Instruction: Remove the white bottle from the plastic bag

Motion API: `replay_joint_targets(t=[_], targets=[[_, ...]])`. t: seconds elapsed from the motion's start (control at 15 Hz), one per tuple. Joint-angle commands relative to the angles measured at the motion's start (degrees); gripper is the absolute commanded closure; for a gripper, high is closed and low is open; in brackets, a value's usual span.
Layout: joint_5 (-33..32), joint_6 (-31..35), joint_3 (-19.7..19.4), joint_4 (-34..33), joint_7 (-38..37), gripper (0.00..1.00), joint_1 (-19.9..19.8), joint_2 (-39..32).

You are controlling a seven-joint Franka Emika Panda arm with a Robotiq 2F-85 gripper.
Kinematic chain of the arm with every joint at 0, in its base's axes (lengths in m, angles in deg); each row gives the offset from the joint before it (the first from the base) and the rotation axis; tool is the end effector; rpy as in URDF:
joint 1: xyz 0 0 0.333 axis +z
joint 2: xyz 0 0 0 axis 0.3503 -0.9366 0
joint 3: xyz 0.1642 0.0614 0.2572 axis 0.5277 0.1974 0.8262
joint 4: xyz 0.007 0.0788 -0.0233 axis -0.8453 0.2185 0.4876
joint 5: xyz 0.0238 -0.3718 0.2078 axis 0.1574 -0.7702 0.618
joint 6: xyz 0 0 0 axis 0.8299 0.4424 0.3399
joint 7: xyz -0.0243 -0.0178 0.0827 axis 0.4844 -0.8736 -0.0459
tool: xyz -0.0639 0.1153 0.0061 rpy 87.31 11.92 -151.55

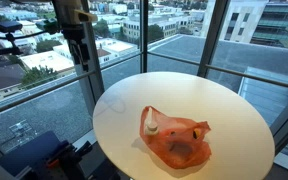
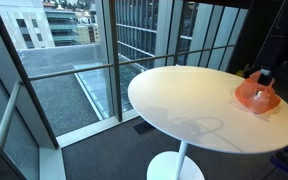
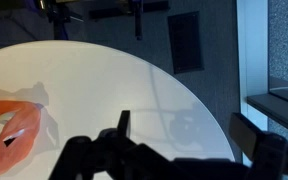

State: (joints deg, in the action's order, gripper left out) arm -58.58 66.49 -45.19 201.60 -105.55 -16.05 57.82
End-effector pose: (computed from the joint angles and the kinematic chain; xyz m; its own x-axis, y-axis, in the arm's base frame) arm 0.4196 0.1539 0.4104 0.9885 -0.1366 -0.0647 -0.1338 -0.9899 0.0467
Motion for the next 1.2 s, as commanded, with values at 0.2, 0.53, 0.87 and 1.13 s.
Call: replay_joint_targets(t=[0.2,0.53,0.87,1.13], targets=[[-0.3,-0.1,-0.7,-0.1,-0.2,0.00,0.7,-0.1],[-1.4,-0.5,-2.2,-0.5,0.3,0.00,-0.6,0.0],[-1.9,-0.2,-6.1,-0.1,1.5,0.00,-2.7,0.7],[-1.8,0.9,-10.3,0.6,3.8,0.00,-5.5,1.1]])
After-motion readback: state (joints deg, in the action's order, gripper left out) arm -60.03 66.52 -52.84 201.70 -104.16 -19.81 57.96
